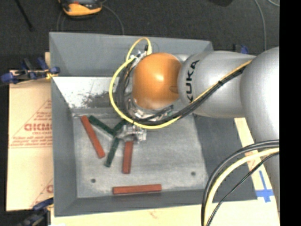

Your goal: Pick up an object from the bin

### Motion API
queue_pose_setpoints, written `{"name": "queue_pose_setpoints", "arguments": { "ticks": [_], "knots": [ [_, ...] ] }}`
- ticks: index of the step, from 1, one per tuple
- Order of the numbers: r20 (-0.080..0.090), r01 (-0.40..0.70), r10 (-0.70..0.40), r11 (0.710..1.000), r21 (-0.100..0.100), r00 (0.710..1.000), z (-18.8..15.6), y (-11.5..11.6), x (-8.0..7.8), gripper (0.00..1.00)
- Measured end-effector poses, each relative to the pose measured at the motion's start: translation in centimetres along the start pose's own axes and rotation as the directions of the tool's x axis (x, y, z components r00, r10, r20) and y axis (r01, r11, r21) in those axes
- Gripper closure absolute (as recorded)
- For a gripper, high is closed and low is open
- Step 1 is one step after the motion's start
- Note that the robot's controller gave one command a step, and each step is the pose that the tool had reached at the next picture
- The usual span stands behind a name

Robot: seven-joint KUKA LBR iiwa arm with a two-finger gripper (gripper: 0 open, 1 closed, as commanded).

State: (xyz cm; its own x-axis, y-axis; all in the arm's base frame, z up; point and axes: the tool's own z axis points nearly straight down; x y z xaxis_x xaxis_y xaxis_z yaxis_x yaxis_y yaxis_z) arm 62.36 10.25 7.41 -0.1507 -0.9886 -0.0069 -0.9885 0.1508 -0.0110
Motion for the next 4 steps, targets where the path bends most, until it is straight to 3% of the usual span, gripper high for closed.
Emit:
{"name": "queue_pose_setpoints", "arguments": {
  "ticks": [2,3,4],
  "knots": [
    [0.001,-0.026,0.026,1.0,0.001,1.0,-0.02,0.67,0.51,1.0],
    [0.001,-0.042,0.042,0.999,0.001,0.999,0.03,0.88,0.72,0.0],
    [0.002,-0.056,0.056,0.998,0.002,0.998,0.03,0.36,0.59,1.0]
  ]
}}
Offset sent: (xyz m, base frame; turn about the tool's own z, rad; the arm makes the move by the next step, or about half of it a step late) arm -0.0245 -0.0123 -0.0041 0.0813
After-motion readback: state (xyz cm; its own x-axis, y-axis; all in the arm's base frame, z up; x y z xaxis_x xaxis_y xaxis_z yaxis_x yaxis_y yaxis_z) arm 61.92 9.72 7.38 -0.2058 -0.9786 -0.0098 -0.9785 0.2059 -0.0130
